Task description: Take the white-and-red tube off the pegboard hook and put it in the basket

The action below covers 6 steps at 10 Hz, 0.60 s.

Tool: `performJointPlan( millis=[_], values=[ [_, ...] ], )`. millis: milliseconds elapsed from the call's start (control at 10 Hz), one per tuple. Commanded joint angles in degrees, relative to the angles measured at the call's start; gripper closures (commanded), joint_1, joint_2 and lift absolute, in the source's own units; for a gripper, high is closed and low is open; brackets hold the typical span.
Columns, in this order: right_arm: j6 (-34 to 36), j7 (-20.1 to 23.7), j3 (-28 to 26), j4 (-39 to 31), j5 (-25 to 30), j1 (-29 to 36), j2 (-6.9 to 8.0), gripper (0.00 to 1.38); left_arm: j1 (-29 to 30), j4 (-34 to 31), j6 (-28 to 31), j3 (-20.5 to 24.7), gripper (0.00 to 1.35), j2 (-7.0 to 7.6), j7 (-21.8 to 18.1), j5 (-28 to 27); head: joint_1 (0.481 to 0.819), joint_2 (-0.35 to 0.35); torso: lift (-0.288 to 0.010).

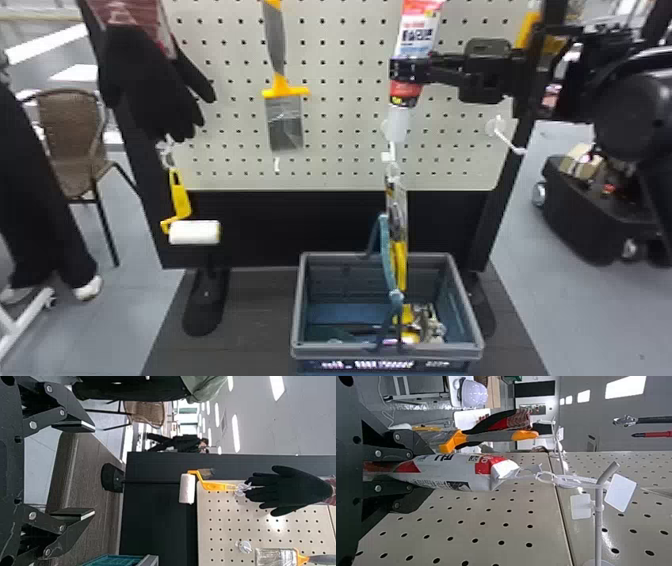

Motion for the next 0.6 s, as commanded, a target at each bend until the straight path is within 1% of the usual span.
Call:
performJointPlan(
  millis=[0, 500],
  values=[
    [-0.08, 0.04, 0.00, 0.00, 0.01, -0.02, -0.04, 1.02, 0.01, 0.00, -0.02, 0.01, 0.52, 0.05, 0.00, 0.00, 0.549, 0.000, -0.100],
    [0.01, 0.04, -0.09, -0.28, 0.01, -0.26, -0.12, 1.02, 0.14, 0.00, -0.02, 0.01, 0.52, 0.05, 0.00, 0.00, 0.549, 0.000, -0.100]
  ],
)
